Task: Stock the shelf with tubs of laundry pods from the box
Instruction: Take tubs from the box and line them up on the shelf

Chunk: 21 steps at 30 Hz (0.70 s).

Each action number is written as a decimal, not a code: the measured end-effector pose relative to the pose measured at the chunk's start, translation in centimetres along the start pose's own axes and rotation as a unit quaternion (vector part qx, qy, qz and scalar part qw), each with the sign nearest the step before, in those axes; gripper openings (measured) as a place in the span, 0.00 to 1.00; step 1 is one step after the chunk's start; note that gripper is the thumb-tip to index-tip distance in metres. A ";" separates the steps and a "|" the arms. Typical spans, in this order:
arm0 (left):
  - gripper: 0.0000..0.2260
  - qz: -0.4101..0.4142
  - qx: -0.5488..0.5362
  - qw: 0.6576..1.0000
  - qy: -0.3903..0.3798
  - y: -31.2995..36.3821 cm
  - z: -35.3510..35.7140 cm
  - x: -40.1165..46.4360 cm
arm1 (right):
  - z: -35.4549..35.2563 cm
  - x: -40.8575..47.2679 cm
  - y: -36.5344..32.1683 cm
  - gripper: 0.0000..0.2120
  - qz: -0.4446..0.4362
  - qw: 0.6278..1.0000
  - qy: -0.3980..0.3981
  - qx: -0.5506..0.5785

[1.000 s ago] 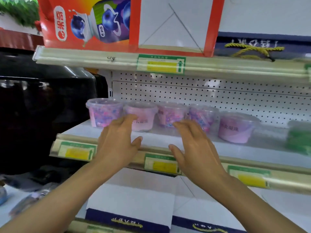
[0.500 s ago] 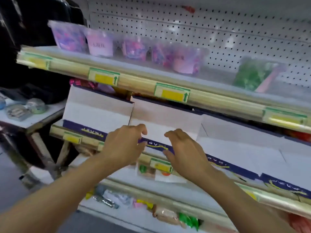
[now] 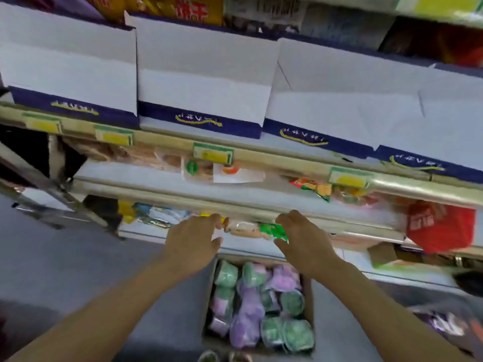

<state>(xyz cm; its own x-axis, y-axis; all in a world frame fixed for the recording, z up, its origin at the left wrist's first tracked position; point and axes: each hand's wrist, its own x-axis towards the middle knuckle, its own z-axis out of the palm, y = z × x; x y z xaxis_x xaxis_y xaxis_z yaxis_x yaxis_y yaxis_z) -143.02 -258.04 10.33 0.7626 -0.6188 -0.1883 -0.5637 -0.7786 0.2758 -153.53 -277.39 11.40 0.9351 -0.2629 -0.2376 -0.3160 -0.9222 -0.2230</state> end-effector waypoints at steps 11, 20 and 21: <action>0.10 -0.003 -0.034 0.985 -0.170 -0.7 15.0 -1.3 | 14.5 -5.1 8.7 0.14 0.154 0.982 -0.100 0.034; 0.13 -0.069 -0.045 0.973 -0.215 0.6 28.6 -0.9 | 26.6 -3.8 15.4 0.14 0.159 0.970 -0.172 0.064; 0.15 -0.074 -0.044 0.972 -0.221 0.8 30.5 -0.6 | 28.2 -3.5 16.2 0.14 0.157 0.969 -0.174 0.077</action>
<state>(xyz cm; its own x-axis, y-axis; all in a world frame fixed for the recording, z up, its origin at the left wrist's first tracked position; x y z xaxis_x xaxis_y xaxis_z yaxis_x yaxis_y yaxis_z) -153.61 -261.44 -18.08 0.6118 -0.5009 -0.6123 -0.4149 -0.8622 0.2907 -166.45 -283.41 -18.01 0.6871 -0.3868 -0.6151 -0.6209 -0.7522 -0.2206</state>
